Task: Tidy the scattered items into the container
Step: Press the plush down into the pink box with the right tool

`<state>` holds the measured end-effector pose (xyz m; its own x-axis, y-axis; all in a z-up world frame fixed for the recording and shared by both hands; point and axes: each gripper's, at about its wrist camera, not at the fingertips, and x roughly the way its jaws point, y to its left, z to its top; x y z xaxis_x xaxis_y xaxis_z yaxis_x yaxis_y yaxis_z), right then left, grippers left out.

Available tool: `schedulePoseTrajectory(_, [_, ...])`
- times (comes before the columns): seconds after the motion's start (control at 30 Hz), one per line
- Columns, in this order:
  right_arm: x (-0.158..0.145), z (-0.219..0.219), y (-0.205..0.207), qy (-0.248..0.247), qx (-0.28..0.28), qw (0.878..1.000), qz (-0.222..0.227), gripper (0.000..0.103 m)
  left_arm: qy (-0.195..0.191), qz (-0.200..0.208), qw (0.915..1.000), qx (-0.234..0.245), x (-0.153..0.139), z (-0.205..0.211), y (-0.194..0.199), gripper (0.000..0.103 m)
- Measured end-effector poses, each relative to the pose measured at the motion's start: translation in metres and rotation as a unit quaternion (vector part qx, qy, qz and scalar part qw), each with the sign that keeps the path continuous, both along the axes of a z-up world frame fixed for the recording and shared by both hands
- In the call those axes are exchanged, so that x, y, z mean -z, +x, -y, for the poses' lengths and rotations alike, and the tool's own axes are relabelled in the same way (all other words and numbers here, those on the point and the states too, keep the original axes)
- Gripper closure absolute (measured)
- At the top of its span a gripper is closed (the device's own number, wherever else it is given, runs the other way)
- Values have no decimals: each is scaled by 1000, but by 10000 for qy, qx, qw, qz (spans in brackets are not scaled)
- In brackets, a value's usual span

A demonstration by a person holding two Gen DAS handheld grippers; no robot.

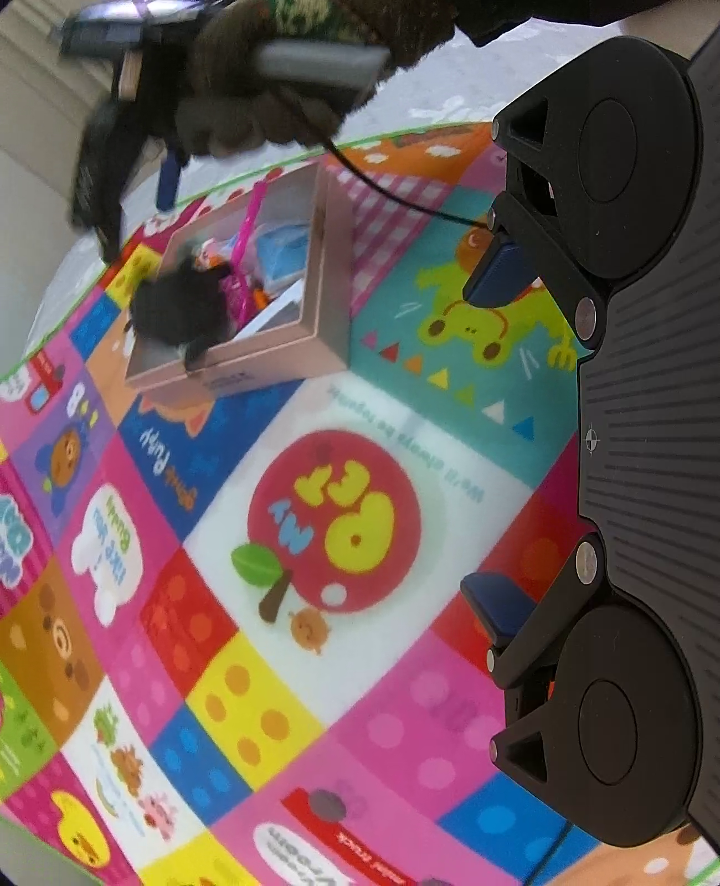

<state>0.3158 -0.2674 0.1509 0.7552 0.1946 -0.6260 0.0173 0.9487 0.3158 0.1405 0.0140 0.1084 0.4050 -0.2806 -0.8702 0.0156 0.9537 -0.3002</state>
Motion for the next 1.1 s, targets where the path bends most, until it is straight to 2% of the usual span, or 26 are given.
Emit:
schedulePoseTrajectory(0.07, [-5, 15, 1, 308, 231, 9992, 45, 34, -12, -15, 10000, 14, 1, 0, 1, 0])
schedulePoseTrajectory(0.1, [-3, 18, 2, 295, 315, 9991, 8, 35, 0, -31, 10000, 45, 3, 2, 1, 0])
schedulePoseTrajectory(0.17, [6, 20, 1, 46, 339, 9993, -143, 54, 26, -78, 9999, 117, 7, 5, 2, 0])
schedulePoseTrajectory(0.23, [15, 14, 4, -142, 154, 9993, -322, 61, 41, -115, 9998, 172, 9, 8, 1, 0])
schedulePoseTrajectory(0.43, [31, -26, 11, -452, -379, 9978, -297, 60, 5, -61, 9999, 146, 4, 7, 0, 0])
schedulePoseTrajectory(0.5, [44, -42, 17, -645, -538, 9952, -505, 60, 35, -54, 9999, 159, 4, 8, 0, 0])
schedulePoseTrajectory(0.53, [52, -49, 20, -849, -647, 9917, -710, 59, 69, -51, 9998, 163, 4, 7, 0, 0])
schedulePoseTrajectory(0.57, [60, -55, 20, -1064, -794, 9873, -877, 51, 112, -45, 9998, 148, 4, 7, 0, 0])
schedulePoseTrajectory(0.63, [70, -65, 11, -1599, -1224, 9741, -1025, 50, 184, -29, 9998, 56, 5, 4, 1, 0])
schedulePoseTrajectory(0.7, [80, -68, -8, -2354, -1593, 9547, -883, 52, 183, -45, 9998, 22, 7, 2, 1, 0])
schedulePoseTrajectory(0.77, [82, -60, -31, -2730, -1917, 9414, -501, 52, 177, -11, 9998, 98, 10, 4, -1, 0])
schedulePoseTrajectory(0.8, [78, -53, -38, -2655, -1957, 9431, -413, 52, 208, 51, 9996, 173, 12, 7, -3, 0])
schedulePoseTrajectory(0.87, [67, -34, -45, -1967, -1838, 9619, -485, 51, 416, 261, 9982, 338, 15, 12, -7, 0])
schedulePoseTrajectory(0.93, [54, -20, -52, -1299, -1734, 9757, -315, 51, 671, 390, 9960, 450, 17, 16, -10, 0])
schedulePoseTrajectory(1.0, [43, -19, -49, -1094, -1600, 9810, -37, 51, 731, 349, 9956, 465, 17, 17, -12, 0])
schedulePoseTrajectory(1.1, [41, -30, -24, -1034, -1291, 9861, 135, 52, 733, 264, 9961, 420, 14, 17, -16, 0])
